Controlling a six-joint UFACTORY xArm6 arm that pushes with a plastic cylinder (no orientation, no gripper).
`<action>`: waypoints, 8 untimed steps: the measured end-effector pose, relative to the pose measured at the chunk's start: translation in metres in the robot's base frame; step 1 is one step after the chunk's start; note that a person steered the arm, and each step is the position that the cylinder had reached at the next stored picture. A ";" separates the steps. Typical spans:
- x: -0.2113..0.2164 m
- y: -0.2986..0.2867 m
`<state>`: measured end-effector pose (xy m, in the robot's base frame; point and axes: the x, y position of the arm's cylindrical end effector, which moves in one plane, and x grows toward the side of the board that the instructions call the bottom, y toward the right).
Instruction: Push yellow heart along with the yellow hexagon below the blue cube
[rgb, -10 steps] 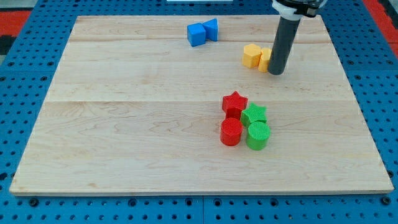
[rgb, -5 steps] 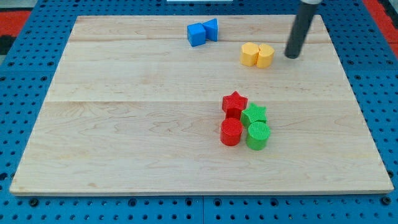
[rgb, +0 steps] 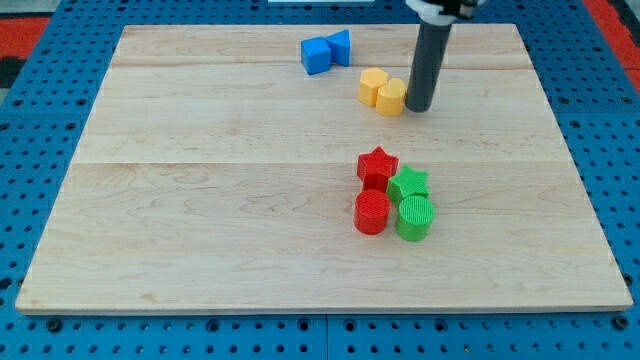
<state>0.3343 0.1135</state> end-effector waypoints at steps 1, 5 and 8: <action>-0.023 -0.038; 0.010 -0.098; -0.022 -0.071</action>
